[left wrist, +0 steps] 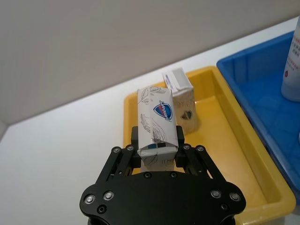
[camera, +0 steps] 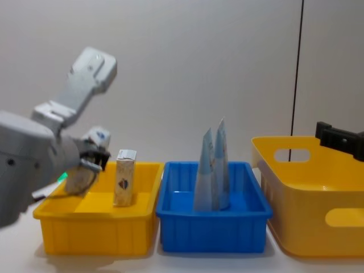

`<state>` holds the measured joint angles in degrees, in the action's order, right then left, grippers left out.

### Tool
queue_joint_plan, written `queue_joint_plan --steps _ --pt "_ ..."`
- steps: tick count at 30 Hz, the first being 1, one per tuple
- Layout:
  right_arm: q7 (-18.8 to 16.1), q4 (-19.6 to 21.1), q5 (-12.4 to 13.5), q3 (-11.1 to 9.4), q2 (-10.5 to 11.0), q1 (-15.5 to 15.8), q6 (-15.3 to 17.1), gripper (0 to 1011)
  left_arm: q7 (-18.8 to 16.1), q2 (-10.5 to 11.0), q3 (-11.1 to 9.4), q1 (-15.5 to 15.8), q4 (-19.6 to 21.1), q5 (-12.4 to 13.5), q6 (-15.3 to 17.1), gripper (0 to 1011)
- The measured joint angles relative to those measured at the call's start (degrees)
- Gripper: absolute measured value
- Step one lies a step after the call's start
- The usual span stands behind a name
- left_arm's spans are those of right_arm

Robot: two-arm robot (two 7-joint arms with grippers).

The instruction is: Bimanual collaborative sorting of washing and personal care products

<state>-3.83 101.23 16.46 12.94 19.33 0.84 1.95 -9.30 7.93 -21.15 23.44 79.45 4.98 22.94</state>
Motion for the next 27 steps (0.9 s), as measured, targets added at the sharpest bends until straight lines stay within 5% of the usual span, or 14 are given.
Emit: queue_joint_plan --steps 14,27 --pt "0.0 0.0 0.0 0.0 0.0 0.0 0.0 1000 8.52 7.5 -0.4 0.09 9.5 0.39 -1.4 347" --pt "0.0 0.0 0.0 0.0 0.0 0.0 0.0 1000 20.08 13.17 0.8 1.15 14.17 -3.74 -5.69 346"
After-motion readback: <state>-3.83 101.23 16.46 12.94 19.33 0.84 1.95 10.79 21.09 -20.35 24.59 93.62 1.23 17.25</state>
